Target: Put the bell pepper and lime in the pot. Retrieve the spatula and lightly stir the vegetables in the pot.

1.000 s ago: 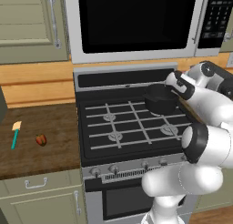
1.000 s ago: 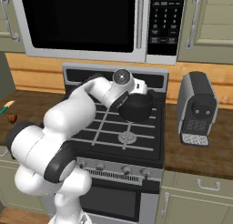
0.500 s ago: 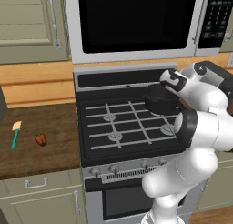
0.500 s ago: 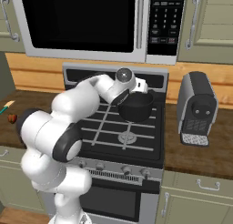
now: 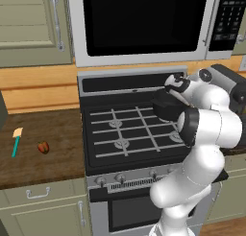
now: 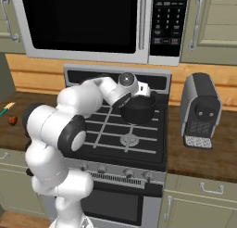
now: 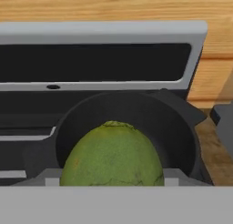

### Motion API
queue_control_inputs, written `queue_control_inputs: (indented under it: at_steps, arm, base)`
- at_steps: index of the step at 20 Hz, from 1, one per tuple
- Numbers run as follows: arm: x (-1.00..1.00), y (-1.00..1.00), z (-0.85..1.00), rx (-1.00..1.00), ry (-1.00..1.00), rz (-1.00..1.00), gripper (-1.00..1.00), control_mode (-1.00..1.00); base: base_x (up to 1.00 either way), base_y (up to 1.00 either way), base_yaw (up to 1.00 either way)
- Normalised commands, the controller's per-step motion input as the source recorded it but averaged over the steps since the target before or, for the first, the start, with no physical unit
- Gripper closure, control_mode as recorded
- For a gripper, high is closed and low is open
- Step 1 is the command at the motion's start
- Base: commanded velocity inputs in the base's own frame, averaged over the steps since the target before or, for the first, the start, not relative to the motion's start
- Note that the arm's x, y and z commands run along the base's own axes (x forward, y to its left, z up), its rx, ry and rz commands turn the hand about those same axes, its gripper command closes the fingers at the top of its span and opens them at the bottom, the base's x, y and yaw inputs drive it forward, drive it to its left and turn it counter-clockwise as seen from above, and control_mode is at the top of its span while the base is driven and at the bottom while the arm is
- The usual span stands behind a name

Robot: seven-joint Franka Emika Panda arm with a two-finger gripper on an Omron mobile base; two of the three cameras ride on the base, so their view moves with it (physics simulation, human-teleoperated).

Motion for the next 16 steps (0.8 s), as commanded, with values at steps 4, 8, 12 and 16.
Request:
queue_control_inputs:
  at_steps: [4,8,12,16]
  arm:
    - [0.3,-0.01,-0.18,0.0,0.01,0.0,1.0,-1.0]
    - [0.22,0.0,-0.17,0.0,0.0,0.0,1.0,-1.0]
    - [0.22,-0.01,-0.11,0.0,0.0,0.0,1.0,-1.0]
    - [0.29,0.0,-0.11,0.0,0.0,0.0,1.0,-1.0]
  base:
    - [0.0,0.0,0.0]
    - [0.0,0.0,0.0]
    - [0.0,0.0,0.0]
    - [0.0,0.0,0.0]
